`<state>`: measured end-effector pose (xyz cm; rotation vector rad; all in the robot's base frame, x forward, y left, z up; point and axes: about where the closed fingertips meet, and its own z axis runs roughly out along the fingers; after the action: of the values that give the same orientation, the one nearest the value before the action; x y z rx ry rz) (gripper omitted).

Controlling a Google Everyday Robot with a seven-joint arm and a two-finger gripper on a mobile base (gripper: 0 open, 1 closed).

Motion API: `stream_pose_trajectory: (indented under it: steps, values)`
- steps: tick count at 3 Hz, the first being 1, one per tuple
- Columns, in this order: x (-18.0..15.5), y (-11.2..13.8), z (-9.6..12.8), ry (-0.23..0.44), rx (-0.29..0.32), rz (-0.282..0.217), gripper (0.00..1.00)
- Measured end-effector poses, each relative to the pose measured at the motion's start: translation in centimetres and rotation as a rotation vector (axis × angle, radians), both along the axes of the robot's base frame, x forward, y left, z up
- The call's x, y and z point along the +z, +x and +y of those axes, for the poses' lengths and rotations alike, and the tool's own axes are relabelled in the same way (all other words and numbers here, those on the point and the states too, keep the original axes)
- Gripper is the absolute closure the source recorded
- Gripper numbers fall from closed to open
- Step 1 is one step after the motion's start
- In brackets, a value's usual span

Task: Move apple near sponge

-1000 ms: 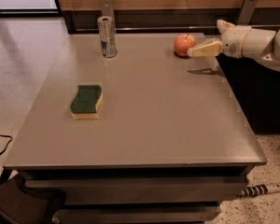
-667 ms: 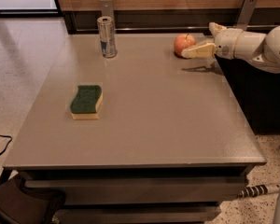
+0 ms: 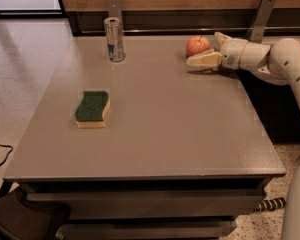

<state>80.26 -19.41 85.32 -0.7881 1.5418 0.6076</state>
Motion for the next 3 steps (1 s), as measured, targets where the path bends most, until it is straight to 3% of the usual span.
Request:
stream_pose_trajectory:
  steps: [1,3]
  values:
    - [-0.07,0.05,0.38,0.000,0.005,0.001,0.19]
    - [-0.23,0.20,1.21,0.002,0.016,0.004,0.73]
